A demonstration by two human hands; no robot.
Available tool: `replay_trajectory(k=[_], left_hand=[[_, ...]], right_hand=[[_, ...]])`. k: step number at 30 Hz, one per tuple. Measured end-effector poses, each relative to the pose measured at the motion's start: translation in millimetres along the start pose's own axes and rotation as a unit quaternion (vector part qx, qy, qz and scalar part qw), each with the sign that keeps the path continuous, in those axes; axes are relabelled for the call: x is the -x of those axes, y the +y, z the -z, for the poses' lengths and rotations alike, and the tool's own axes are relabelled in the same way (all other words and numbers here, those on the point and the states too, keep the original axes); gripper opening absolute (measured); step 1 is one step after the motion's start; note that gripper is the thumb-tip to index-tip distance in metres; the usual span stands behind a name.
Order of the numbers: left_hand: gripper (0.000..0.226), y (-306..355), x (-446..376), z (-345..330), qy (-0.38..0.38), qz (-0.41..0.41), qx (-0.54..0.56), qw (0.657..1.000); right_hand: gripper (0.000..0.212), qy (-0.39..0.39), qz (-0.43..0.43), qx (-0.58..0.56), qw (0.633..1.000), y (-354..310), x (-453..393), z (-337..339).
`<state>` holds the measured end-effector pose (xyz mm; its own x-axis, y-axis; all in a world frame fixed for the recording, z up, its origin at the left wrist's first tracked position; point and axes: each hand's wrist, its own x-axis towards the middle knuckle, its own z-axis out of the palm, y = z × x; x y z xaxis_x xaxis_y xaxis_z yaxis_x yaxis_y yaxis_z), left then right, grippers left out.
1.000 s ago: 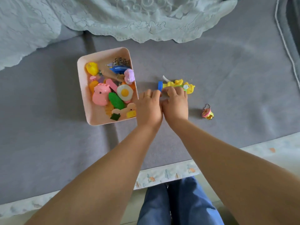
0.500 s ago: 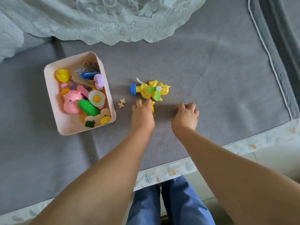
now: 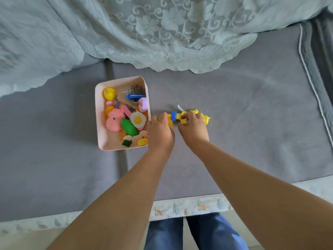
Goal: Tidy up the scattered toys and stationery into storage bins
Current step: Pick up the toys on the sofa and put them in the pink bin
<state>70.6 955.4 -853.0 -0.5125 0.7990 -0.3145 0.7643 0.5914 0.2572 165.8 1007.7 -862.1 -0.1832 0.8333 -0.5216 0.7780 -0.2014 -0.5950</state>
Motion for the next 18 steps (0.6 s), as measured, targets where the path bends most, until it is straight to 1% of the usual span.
replay_trajectory(k=[3,4,5,7,9,12,15,18], left_hand=[[0.047,-37,-11,14,0.067,0.027,0.012,0.997],[0.046,-50,-13,17,0.082,0.027,0.003,0.996],[0.040,-59,-14,19,0.076,0.031,-0.009,0.997],[0.032,-89,-13,26,0.050,0.070,-0.021,0.996],[0.038,-113,-6,34,0.048,0.106,-0.043,0.992],[0.048,-133,-2,39,0.058,0.091,-0.068,0.992],[0.041,-132,-10,41,0.056,0.047,-0.060,0.996],[0.037,-114,-24,37,0.061,-0.030,-0.017,0.998]], right_hand=[[0.029,-0.040,0.054,-0.016,0.998,-41,2,-22],[0.027,-0.056,0.069,-0.018,0.996,-52,3,-30],[0.028,-0.075,0.076,-0.016,0.994,-60,4,-36],[0.033,-0.119,0.084,0.020,0.989,-78,10,-61],[0.035,-0.137,0.098,0.046,0.985,-85,19,-80],[0.033,-0.102,0.104,0.070,0.987,-85,25,-98],[0.031,-0.034,0.070,0.077,0.994,-86,26,-105],[0.028,0.036,0.037,0.057,0.997,-82,17,-101]])
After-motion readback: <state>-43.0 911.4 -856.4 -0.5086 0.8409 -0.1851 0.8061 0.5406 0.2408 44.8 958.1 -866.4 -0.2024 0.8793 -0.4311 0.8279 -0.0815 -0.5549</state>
